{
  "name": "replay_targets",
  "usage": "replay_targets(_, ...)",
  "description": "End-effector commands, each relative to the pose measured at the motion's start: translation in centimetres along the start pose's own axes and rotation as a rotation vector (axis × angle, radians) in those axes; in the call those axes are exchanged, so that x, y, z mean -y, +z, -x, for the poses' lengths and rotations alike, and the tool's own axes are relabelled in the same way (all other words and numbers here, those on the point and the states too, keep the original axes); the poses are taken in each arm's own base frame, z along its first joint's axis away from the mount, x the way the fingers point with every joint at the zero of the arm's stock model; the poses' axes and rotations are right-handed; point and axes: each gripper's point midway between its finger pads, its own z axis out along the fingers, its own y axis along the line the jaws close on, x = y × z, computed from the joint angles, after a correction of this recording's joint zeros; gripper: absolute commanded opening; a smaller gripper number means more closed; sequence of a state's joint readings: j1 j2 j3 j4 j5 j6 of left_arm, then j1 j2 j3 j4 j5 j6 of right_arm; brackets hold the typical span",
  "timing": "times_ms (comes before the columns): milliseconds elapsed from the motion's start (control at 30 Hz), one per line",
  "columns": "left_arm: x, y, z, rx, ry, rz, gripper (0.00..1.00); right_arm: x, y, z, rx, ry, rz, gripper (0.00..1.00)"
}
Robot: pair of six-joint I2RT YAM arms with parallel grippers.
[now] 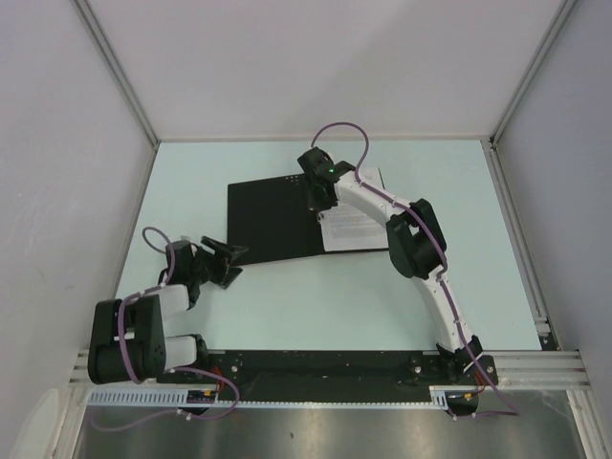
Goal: Put the files into the folder
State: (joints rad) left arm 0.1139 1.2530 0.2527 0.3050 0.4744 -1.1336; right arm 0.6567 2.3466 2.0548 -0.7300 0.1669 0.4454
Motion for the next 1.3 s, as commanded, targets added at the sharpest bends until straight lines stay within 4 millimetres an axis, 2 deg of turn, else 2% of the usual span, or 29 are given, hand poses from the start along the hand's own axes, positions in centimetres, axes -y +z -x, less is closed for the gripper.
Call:
replay_targets(0, 0.1, 0.7, 1.3, 0.078, -0.018, -0.038, 0.68, -1.2, -4.2, 3.7, 0.101, 0.041, 0.066, 0.0)
replay_targets(100, 0.9, 0.7, 2.2, 0.12, 0.036, -0.061, 0.46, -1.4, -4.2, 3.4, 0.096, 0.037, 0.077, 0.0)
replay_targets(133, 0.8, 0.6, 2.3, 0.126, 0.055, -0.046, 0.34, -1.6, -4.1, 3.1, 0.089, 0.036, 0.085, 0.0)
replay_targets(233, 1.8, -0.4, 3.4, 0.188, 0.203, -0.019, 0.14, -2.6, -3.8, 2.6, 0.086, 0.021, 0.13, 0.0)
replay_targets(267, 3.2, -1.4, 3.8, 0.225, 0.252, -0.047, 0.11, -2.6, -3.7, 1.9, 0.073, 0.012, 0.133, 0.0)
replay_targets(300, 3.1, -1.9, 4.4, 0.26, 0.275, -0.01, 0.06, -2.8, -3.8, 1.8, 0.076, 0.007, 0.141, 0.03)
replay_targets(333, 3.6, -2.4, 4.5, 0.279, 0.335, -0.011, 0.0, -3.1, -3.8, 1.8, 0.081, 0.002, 0.155, 0.1)
replay_targets(367, 4.7, -3.3, 4.7, 0.309, 0.369, -0.034, 0.0, -3.4, -4.2, 1.6, 0.084, -0.012, 0.169, 0.27)
replay_targets(433, 5.2, -3.8, 4.3, 0.306, 0.412, -0.035, 0.0, -4.0, -5.0, 1.5, 0.095, -0.038, 0.188, 0.41)
replay_targets(467, 5.4, -3.9, 4.0, 0.299, 0.418, -0.038, 0.0, -4.5, -5.7, 1.5, 0.108, -0.059, 0.195, 0.53)
replay_targets(533, 5.7, -4.0, 2.9, 0.255, 0.411, -0.044, 0.0, -4.7, -7.8, 1.9, 0.149, -0.109, 0.196, 0.65)
replay_targets(567, 5.8, -4.0, 2.4, 0.24, 0.404, -0.042, 0.0, -5.8, -8.8, 1.5, 0.165, -0.146, 0.215, 0.73)
replay_targets(600, 5.8, -3.9, 1.3, 0.201, 0.404, -0.033, 0.0, -5.6, -10.3, 0.6, 0.186, -0.224, 0.22, 0.77)
replay_targets(633, 6.1, -4.0, 0.9, 0.192, 0.386, -0.035, 0.0, -6.5, -11.1, 1.0, 0.253, -0.263, 0.24, 0.8)
replay_targets(667, 6.3, -4.0, 0.5, 0.184, 0.382, -0.034, 0.0, -7.2, -11.6, -0.1, 0.28, -0.325, 0.252, 0.85)
replay_targets(700, 7.0, -4.3, -0.3, 0.164, 0.39, -0.038, 0.0, -8.7, -13.2, -1.6, 0.381, -0.424, 0.298, 0.88)
replay_targets(733, 7.5, -4.4, -0.5, 0.167, 0.378, -0.04, 0.0, -9.3, -13.5, -3.3, 0.415, -0.482, 0.319, 0.91)
replay_targets(767, 8.5, -4.8, -0.6, 0.171, 0.378, -0.051, 0.0, -9.8, -14.3, -4.1, 0.456, -0.513, 0.345, 0.95)
replay_targets(800, 8.6, -5.0, -1.4, 0.152, 0.366, -0.045, 0.0, -10.4, -14.6, -6.2, 0.478, -0.546, 0.367, 0.96)
replay_targets(867, 9.4, -5.5, -1.7, 0.158, 0.353, -0.038, 0.0, -11.4, -15.3, -6.8, 0.538, -0.554, 0.388, 0.99)
replay_targets(900, 9.7, -5.6, -2.2, 0.146, 0.347, -0.042, 0.0, -12.9, -16.2, -7.8, 0.578, -0.564, 0.411, 1.0)
replay_targets(967, 10.1, -6.0, -2.6, 0.141, 0.339, -0.026, 0.0, -13.8, -16.3, -9.6, 0.62, -0.667, 0.384, 1.0)
replay_targets(1000, 10.2, -6.0, -3.1, 0.129, 0.336, -0.021, 0.0, -15.3, -17.3, -10.4, 0.684, -0.692, 0.367, 1.0)
replay_targets(1033, 10.3, -6.1, -3.2, 0.127, 0.333, -0.017, 0.0, -15.7, -16.8, -11.2, 0.71, -0.757, 0.32, 1.0)
replay_targets(1067, 10.4, -6.2, -3.7, 0.114, 0.335, -0.013, 0.0, -15.8, -16.5, -11.3, 0.74, -0.771, 0.274, 1.0)
replay_targets(1100, 10.5, -6.3, -3.9, 0.111, 0.322, -0.012, 0.0, -15.6, -17.0, -10.2, 0.807, -0.728, 0.194, 1.0)
replay_targets(1133, 10.7, -6.5, -4.1, 0.111, 0.32, -0.017, 0.0, -16.1, -16.6, -11.2, 0.825, -0.774, 0.155, 1.0)
replay_targets(1200, 10.7, -6.7, -4.6, 0.1, 0.312, -0.022, 0.0, -15.5, -17.0, -10.2, 0.888, -0.704, 0.066, 0.99)
replay_targets(1267, 10.5, -6.8, -4.9, 0.088, 0.307, -0.02, 0.0, -15.3, -16.6, -10.3, 0.896, -0.679, 0.039, 0.95)
